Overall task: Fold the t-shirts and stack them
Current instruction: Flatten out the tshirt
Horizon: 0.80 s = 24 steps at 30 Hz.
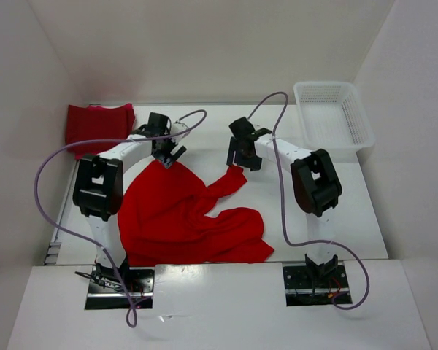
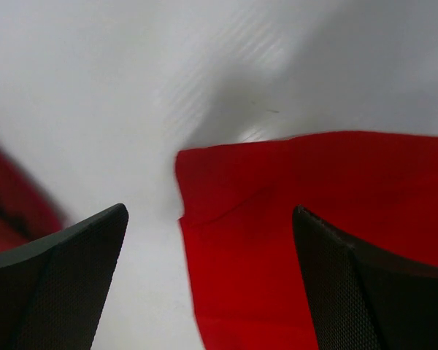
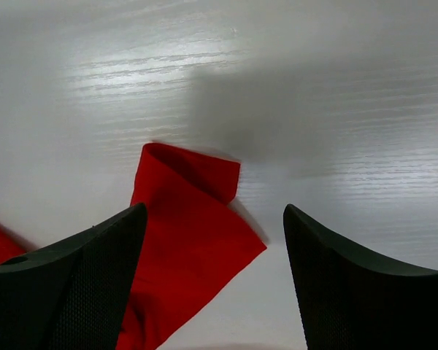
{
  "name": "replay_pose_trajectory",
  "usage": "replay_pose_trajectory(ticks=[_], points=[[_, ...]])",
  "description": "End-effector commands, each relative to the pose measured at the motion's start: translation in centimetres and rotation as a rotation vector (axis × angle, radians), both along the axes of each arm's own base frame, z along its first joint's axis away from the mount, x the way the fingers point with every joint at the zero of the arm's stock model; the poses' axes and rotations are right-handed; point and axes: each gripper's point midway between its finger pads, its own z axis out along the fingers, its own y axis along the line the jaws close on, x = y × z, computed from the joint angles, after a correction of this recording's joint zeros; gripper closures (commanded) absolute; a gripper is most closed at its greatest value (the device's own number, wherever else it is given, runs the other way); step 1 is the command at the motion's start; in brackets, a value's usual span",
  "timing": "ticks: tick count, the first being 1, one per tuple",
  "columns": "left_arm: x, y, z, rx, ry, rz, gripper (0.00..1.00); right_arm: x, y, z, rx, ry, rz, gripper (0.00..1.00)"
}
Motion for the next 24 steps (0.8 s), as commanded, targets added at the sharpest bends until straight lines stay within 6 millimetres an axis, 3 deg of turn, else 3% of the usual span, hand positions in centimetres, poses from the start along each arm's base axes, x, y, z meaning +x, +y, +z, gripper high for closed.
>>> replay_pose_trajectory(ticks=[1,6,10,13,14,17,18,19,20,23,24], points=[[1.2,-0.3,-1.3,-0.07,0.018,0.07,0.0,1.4,1.2,0.4,0.048,-0.021,0.03,0.2],[2.3,0.2,-3.5,-0.084,0.042,0.101,0.0,1.5,1.4,-2.6,0.031,0.033,0.033,0.2],[1.2,1.1,-5.7,-0.061,0.105,0.119,0.0,1.5,2.0,-2.8,0.055,0.046,0.037,0.24],[1.5,1.5,-6.2,-0.063,0.099,0.129,0.03,1.0,2.3,-4.1,0.069,0.077,0.048,0.42],[1.1,1.4,-6.8,-0.069,0.122,0.123,0.2,0.8,2.7,-4.1,0.089,0.088,0.059,0.49],[0.2,0.7,-7.2,-0.098,0.164,0.101,0.5,0.2,2.7,-5.0,0.093,0.116,0.053,0.87],[0.2,0.5,-7.2,-0.108,0.166,0.095,0.75,0.4,2.8,-4.9,0.097,0.108,0.054,0.94],[0.0,1.1,-7.3,-0.106,0.178,0.107,0.87,0.4,2.3,-4.7,0.098,0.108,0.045,1.0],[0.1,1.1,-6.7,-0.104,0.165,0.099,0.95,0.8,1.5,-4.7,0.106,0.102,0.016,1.0],[-0.5,2.2,-5.5,-0.101,0.154,0.095,1.0,2.3,-1.1,-2.2,0.144,0.053,-0.051,1.0],[-0.3,2.8,-3.6,-0.108,0.114,0.106,1.0,3.2,-1.9,-0.8,0.146,0.012,-0.073,1.0]])
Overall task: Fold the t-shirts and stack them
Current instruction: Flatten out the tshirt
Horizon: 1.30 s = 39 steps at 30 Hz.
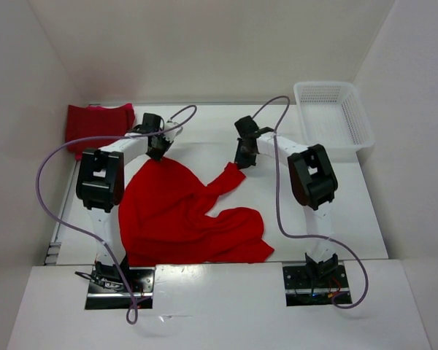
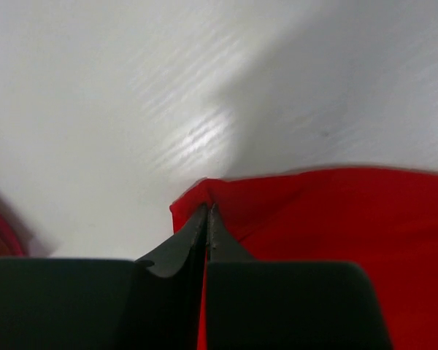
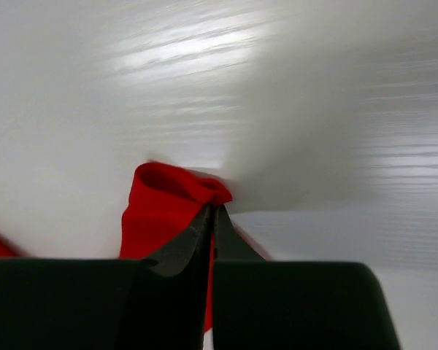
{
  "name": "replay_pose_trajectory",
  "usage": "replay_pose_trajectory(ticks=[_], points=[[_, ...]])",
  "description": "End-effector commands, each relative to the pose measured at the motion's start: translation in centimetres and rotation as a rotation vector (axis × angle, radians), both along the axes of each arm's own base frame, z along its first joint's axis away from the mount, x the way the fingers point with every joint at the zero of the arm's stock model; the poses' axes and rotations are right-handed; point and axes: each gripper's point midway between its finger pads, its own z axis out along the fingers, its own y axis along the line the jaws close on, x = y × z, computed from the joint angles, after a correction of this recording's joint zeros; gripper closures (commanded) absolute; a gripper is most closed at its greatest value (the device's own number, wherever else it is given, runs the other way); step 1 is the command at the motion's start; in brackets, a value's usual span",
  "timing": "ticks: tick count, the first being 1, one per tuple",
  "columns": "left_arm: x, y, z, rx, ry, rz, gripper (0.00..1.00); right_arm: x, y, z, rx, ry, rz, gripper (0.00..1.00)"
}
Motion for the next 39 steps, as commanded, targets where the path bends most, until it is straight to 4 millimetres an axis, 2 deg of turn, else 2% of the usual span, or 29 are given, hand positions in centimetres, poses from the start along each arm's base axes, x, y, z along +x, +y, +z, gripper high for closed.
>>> replay_pose_trajectory(ticks=[1,2,4,5,6,7,8,9,11,12,14,15,17,18,20,21,23,24,25,27,30,31,34,35,38,39], points=[[-1.5,2.2,2.6,-0.013,-0.002,0.018,1.0,2.6,-5.0,4.7,0.006,-0.118,-0.134,1.0],[-1.1,2.6,5.5,-0.014,-0.069,0.019,1.0,3.0,-5.8,6.3,-0.001,-0.158,-0.148,1.0],[-0.2,3.6,9.9,-0.02,-0.164,0.04,1.0,3.8,-7.2,9.8,-0.013,-0.246,-0.18,1.0],[0.2,3.9,12.2,-0.003,-0.219,0.04,1.0,3.9,-8.1,13.1,-0.029,-0.318,-0.212,1.0],[0.0,4.6,15.7,0.029,-0.292,0.046,1.0,3.9,-8.6,14.9,-0.037,-0.354,-0.23,1.0],[0.0,4.9,17.8,0.045,-0.339,0.051,1.0,3.8,-9.2,16.6,-0.044,-0.391,-0.248,1.0],[-0.1,5.2,20.1,0.061,-0.384,0.055,1.0,3.4,-10.3,20.0,-0.052,-0.473,-0.287,1.0],[-0.8,5.8,22.9,0.085,-0.439,0.072,1.0,3.2,-10.8,22.3,-0.049,-0.524,-0.308,1.0],[-1.4,6.4,26.2,0.109,-0.506,0.09,1.0,2.1,-12.0,25.7,-0.042,-0.597,-0.36,1.0],[-2.2,6.8,28.9,0.12,-0.56,0.098,1.0,0.8,-13.1,29.2,-0.025,-0.677,-0.408,1.0],[-3.8,7.5,32.1,0.146,-0.615,0.125,1.0,-0.7,-14.2,32.5,-0.002,-0.751,-0.449,1.0],[-4.3,7.7,33.4,0.149,-0.645,0.135,1.0,-2.3,-15.1,35.7,0.025,-0.826,-0.477,1.0],[-6.0,8.0,36.4,0.152,-0.698,0.152,1.0,-4.2,-15.9,37.7,0.041,-0.864,-0.49,1.0],[-6.7,8.1,37.4,0.149,-0.716,0.154,1.0,-6.0,-17.1,39.9,0.05,-0.917,-0.524,1.0],[-8.5,8.4,39.7,0.15,-0.764,0.168,1.0,-8.0,-17.7,41.3,0.052,-0.951,-0.542,1.0],[-9.0,8.5,40.4,0.153,-0.781,0.177,1.0,-9.9,-19.0,42.9,0.046,-0.993,-0.573,1.0],[-10.8,8.6,41.8,0.15,-0.805,0.18,1.0,-11.6,-19.8,43.8,0.054,-1.016,-0.589,1.0],[-11.4,8.7,42.5,0.148,-0.819,0.181,1.0,-13.1,-20.4,45.0,0.068,-1.049,-0.59,1.0],[-12.6,8.4,43.3,0.126,-0.837,0.174,1.0,-13.8,-20.6,45.2,0.071,-1.054,-0.591,1.0],[-13.6,8.1,44.2,0.113,-0.858,0.16,1.0,-15.2,-20.7,46.3,0.101,-1.082,-0.571,1.0],[-15.0,7.8,45.6,0.09,-0.89,0.15,1.0,-16.5,-20.6,48.3,0.144,-1.116,-0.552,1.0],[-15.4,7.6,46.5,0.081,-0.908,0.141,1.0,-17.0,-20.6,49.5,0.17,-1.142,-0.547,1.0],[-16.7,7.6,48.5,0.071,-0.952,0.136,1.0,-18.2,-20.8,51.2,0.188,-1.174,-0.54,1.0],[-17.4,7.4,50.3,0.061,-0.996,0.13,1.0,-19.1,-21.4,52.4,0.187,-1.2,-0.546,1.0],[-18.2,7.5,51.9,0.057,-1.027,0.132,1.0,-20.2,-22.1,54.6,0.185,-1.243,-0.551,1.0],[-19.0,7.7,53.0,0.07,-1.053,0.136,1.0,-20.3,-22.1,54.8,0.171,-1.245,-0.544,1.0]])
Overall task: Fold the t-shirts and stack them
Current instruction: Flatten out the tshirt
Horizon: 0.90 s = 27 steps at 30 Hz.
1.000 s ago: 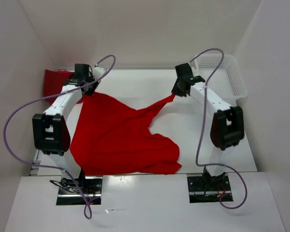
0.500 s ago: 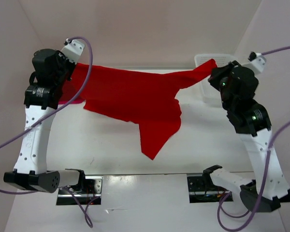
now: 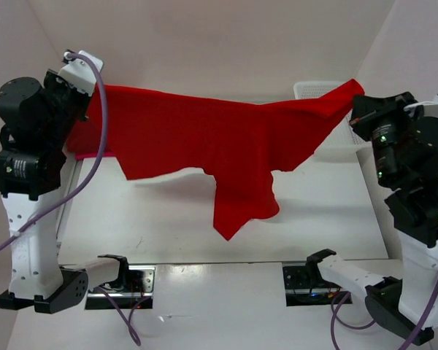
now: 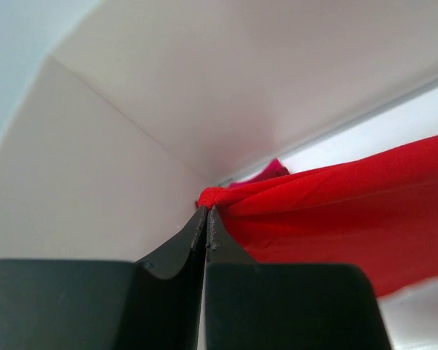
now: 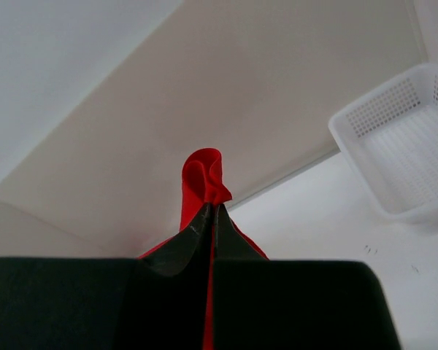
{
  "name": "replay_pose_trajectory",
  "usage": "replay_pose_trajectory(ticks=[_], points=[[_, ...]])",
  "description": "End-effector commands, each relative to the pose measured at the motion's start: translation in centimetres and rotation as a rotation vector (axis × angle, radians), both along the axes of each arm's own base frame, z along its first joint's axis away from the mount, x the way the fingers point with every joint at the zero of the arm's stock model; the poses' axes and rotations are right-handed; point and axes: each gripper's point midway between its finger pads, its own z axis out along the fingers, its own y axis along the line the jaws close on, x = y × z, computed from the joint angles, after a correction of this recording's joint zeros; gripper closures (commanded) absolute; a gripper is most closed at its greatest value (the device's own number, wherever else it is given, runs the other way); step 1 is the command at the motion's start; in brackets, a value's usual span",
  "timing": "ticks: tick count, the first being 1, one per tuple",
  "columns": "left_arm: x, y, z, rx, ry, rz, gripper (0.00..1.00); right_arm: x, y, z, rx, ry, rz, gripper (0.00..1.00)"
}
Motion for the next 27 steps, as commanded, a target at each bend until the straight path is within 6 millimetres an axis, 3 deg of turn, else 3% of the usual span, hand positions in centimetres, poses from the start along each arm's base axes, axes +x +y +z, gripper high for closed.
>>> replay_pose_trajectory(ticks=[1,7,11,12,14,15,18,23,25,27], points=[[-2.3,1.0,4.1,0.011,-0.11,0.041,1.0,-2.8,-2.1,3.8,-0.011,-0.092,-0.059,1.0],[-1.5,1.4,4.9,0.03,-0.127,0.062,1.0,-0.1,-0.6,4.6,-0.059,-0.063,-0.025,1.0],[0.8,2.0,4.8,0.054,-0.123,0.102,1.0,2.6,-0.2,4.3,-0.126,-0.021,-0.051,1.0],[2.6,2.0,3.6,0.069,-0.088,0.101,1.0,5.0,0.7,2.9,-0.16,0.04,-0.047,1.0],[4.4,2.0,2.5,0.072,-0.06,0.109,1.0,7.4,1.2,1.6,-0.206,0.095,-0.062,1.0],[6.0,1.9,1.9,0.074,-0.043,0.108,1.0,9.6,1.5,0.6,-0.22,0.133,-0.087,1.0],[8.6,1.7,1.7,0.062,-0.035,0.109,1.0,12.0,1.3,-0.1,-0.245,0.18,-0.148,1.0],[7.4,1.7,5.0,0.036,-0.096,0.111,1.0,10.6,-0.8,2.2,-0.248,0.15,-0.253,1.0],[6.1,1.3,6.0,0.033,-0.119,0.092,1.0,8.7,-1.6,3.2,-0.241,0.123,-0.256,1.0],[4.0,0.7,7.2,0.038,-0.153,0.059,1.0,7.9,-1.9,2.7,-0.256,0.136,-0.255,1.0]])
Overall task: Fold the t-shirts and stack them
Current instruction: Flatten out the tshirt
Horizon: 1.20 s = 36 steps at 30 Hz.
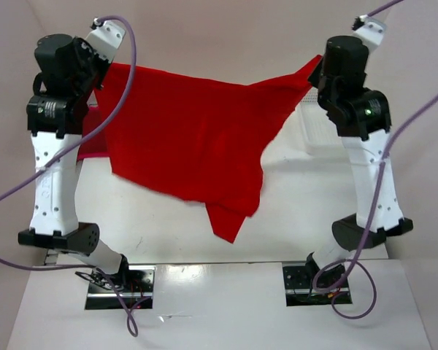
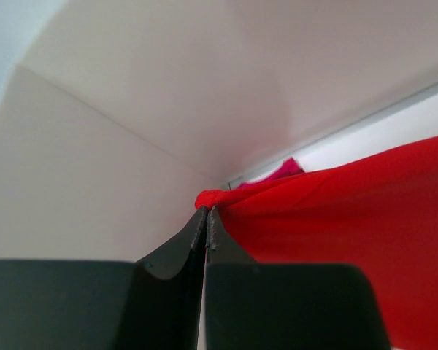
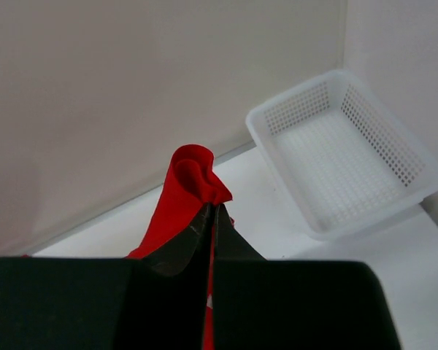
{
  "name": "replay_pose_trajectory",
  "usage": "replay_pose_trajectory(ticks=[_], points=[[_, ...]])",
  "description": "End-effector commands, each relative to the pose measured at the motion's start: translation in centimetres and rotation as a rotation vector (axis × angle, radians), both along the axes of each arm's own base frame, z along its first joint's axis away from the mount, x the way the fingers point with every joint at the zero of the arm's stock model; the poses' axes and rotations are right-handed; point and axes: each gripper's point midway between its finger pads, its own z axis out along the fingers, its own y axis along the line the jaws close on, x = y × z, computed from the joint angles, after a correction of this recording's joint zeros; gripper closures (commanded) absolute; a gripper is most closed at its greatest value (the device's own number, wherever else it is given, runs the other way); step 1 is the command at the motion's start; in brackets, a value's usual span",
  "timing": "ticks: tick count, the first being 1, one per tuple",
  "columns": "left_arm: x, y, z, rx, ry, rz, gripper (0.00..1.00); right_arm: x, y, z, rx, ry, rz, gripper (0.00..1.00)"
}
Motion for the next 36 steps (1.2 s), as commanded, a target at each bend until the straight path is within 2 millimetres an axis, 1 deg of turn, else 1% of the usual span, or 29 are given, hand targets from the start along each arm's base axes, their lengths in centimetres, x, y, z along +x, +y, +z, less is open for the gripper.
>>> replay_pose_trajectory(ticks=[1,2,3,4,5,7,8,9,11,14,15,17,18,19,22,23,24,25,26,27,28,29,30,31,32,33,34,35,36], points=[[-6.9,-0.1,8.1,-0.017,-0.233,-0.027,1.0,-7.5,-4.4,6.7,0.026,-0.193,-0.094,1.0],[-8.6,-0.4,8.7,-0.019,-0.256,-0.054,1.0,-8.9,-4.8,7.4,0.037,-0.218,-0.085,1.0],[-9.5,-1.0,9.3,-0.02,-0.276,-0.09,1.0,-9.4,-5.0,7.1,0.033,-0.208,-0.085,1.0],[-10.0,-1.2,9.4,-0.031,-0.282,-0.103,1.0,-10.1,-5.2,7.3,0.037,-0.218,-0.085,1.0],[-11.4,-1.3,10.3,-0.031,-0.311,-0.114,1.0,-12.1,-6.0,8.1,0.041,-0.249,-0.085,1.0],[-12.7,-2.4,10.7,-0.04,-0.323,-0.177,1.0,-13.4,-6.4,8.1,0.036,-0.257,-0.076,1.0],[-13.9,-3.0,10.5,-0.039,-0.315,-0.217,1.0,-14.1,-6.5,8.5,0.045,-0.278,-0.064,1.0],[-14.6,-4.3,10.6,-0.038,-0.315,-0.294,1.0,-15.7,-6.7,9.3,0.06,-0.313,-0.042,1.0],[-16.3,-5.0,11.5,-0.046,-0.344,-0.338,1.0,-16.7,-6.5,9.8,0.061,-0.335,-0.006,1.0],[-17.9,-4.8,13.2,-0.068,-0.395,-0.332,1.0,-18.7,-6.6,11.2,0.079,-0.386,0.034,1.0],[-17.9,-4.8,13.2,-0.068,-0.395,-0.332,1.0,-19.6,-7.0,11.9,0.086,-0.406,0.034,1.0],[-18.2,-4.2,13.6,-0.069,-0.411,-0.303,1.0,-20.6,-7.3,12.8,0.087,-0.431,0.033,1.0],[-19.0,-4.2,14.1,-0.067,-0.43,-0.303,1.0,-20.9,-7.4,12.9,0.09,-0.441,0.032,1.0],[-19.3,-3.9,14.4,-0.068,-0.44,-0.288,1.0,-20.9,-7.5,12.9,0.078,-0.437,0.032,1.0],[-19.2,-3.7,14.4,-0.069,-0.441,-0.277,1.0,-20.9,-7.5,12.9,0.078,-0.437,0.033,1.0],[-19.2,-3.7,14.4,-0.069,-0.441,-0.277,1.0,-20.3,-7.3,12.7,0.065,-0.423,0.034,1.0],[-18.8,-3.5,14.0,-0.061,-0.427,-0.267,1.0,-20.3,-7.1,12.9,0.068,-0.432,0.043,1.0],[-17.7,-3.6,13.1,-0.063,-0.395,-0.266,1.0,-19.0,-6.6,12.4,0.058,-0.402,0.044,1.0],[-17.2,-3.6,12.5,-0.064,-0.378,-0.266,1.0,-18.5,-6.5,12.5,0.048,-0.402,0.044,1.0],[-16.7,-3.7,11.9,-0.065,-0.358,-0.265,1.0,-17.8,-6.3,12.0,0.028,-0.378,0.045,1.0],[-15.7,-3.8,11.1,-0.066,-0.33,-0.265,1.0,-16.3,-6.0,11.5,0.02,-0.354,0.029,1.0],[-15.0,-3.8,10.2,-0.068,-0.303,-0.264,1.0,-15.3,-5.6,11.2,0.009,-0.337,0.027,1.0],[-13.6,-3.9,9.4,-0.069,-0.277,-0.263,1.0,-14.2,-5.1,10.6,-0.011,-0.307,0.024,1.0],[-12.7,-4.0,8.7,-0.071,-0.253,-0.262,1.0,-12.1,-3.2,10.0,-0.018,-0.272,0.05,1.0],[-11.9,-3.7,8.0,-0.072,-0.231,-0.245,1.0,-11.2,-3.1,9.1,-0.047,-0.231,-0.008,1.0],[-9.9,-3.5,6.3,-0.062,-0.18,-0.225,1.0,-10.3,-2.3,8.2,-0.109,-0.182,-0.025,1.0],[-8.9,-3.4,5.0,-0.063,-0.144,-0.215,1.0,-9.1,-1.3,7.3,-0.152,-0.147,-0.045,1.0],[-7.8,-3.5,3.9,-0.064,-0.119,-0.214,1.0,-7.1,0.7,6.1,-0.188,-0.115,-0.037,1.0],[-6.5,-3.3,2.8,-0.051,-0.099,-0.201,1.0,-5.8,1.9,5.3,-0.178,-0.102,-0.017,1.0]])
